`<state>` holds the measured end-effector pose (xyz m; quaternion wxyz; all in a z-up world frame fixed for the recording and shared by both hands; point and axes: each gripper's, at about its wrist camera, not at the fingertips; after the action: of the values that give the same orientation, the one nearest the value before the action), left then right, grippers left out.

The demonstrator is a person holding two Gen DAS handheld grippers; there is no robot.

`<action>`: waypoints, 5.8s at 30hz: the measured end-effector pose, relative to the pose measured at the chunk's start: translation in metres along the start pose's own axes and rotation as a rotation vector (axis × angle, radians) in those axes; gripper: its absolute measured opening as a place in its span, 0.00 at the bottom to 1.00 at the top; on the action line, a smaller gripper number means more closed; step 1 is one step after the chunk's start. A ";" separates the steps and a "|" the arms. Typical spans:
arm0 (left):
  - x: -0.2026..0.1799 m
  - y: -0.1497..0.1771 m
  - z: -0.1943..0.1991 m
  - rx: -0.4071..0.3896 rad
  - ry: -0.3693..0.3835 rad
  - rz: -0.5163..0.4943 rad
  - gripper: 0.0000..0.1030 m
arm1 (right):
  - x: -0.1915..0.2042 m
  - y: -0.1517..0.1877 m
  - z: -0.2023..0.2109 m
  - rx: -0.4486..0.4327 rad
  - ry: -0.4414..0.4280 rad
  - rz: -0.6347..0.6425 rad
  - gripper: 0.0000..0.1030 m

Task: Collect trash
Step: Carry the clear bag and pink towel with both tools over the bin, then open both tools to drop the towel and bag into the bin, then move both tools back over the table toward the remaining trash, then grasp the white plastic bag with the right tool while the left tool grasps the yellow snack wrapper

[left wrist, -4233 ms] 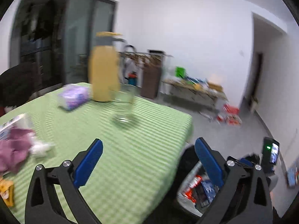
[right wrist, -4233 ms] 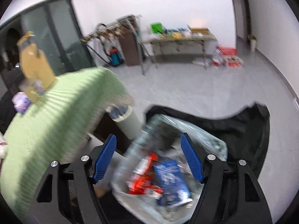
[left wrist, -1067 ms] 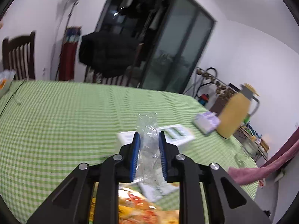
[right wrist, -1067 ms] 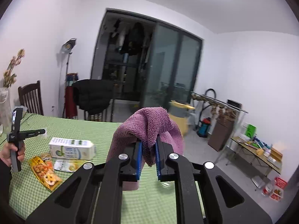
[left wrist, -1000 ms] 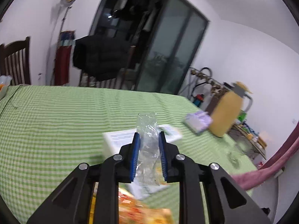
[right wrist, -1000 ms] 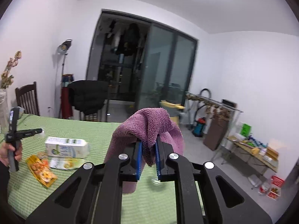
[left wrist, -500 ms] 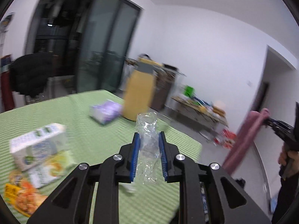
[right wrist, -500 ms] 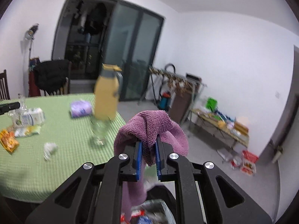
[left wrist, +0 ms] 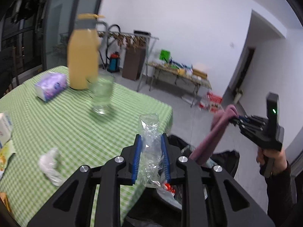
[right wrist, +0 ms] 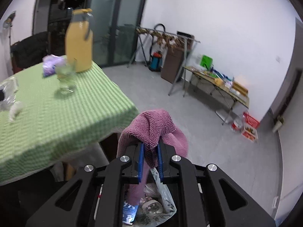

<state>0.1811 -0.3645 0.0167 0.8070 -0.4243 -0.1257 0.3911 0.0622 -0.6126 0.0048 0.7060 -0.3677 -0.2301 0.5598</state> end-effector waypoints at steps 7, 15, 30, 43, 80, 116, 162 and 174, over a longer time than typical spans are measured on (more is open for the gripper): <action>-0.038 0.015 -0.057 0.092 0.067 -0.037 0.18 | -0.025 0.020 -0.020 0.011 0.026 -0.049 0.12; -0.092 0.041 -0.110 0.213 0.109 -0.108 0.18 | -0.038 0.062 -0.066 0.171 -0.099 -0.077 0.14; -0.141 0.084 -0.189 0.409 0.129 -0.177 0.19 | -0.065 0.119 -0.126 0.306 -0.171 -0.306 0.46; -0.209 0.093 -0.290 0.565 0.160 -0.190 0.39 | -0.102 0.136 -0.087 0.232 -0.057 -0.372 0.46; -0.057 0.023 -0.032 0.070 -0.017 0.007 0.76 | 0.009 0.054 -0.021 0.053 -0.204 -0.250 0.61; 0.215 0.141 0.045 0.325 -0.801 -0.124 0.75 | 0.264 0.012 -0.005 0.024 -0.424 0.156 0.73; 0.449 0.207 0.194 0.112 -0.570 0.866 0.73 | 0.349 -0.012 -0.008 -0.056 -0.610 0.262 0.06; 0.373 0.173 0.161 0.170 -0.452 0.559 0.78 | 0.346 0.000 -0.009 -0.039 -0.603 0.253 0.06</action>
<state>0.2514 0.0632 -0.0695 0.6530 -0.2767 -0.1473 0.6894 0.1615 -0.2834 -0.0311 0.5237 -0.2246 -0.3919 0.7223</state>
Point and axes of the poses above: each gripper's, at about its wrist camera, not at the fingertips, and z roughly against the way its jaws point, x to its left, y to its underside, and after that the axes turned 8 degrees about -y, right-handed
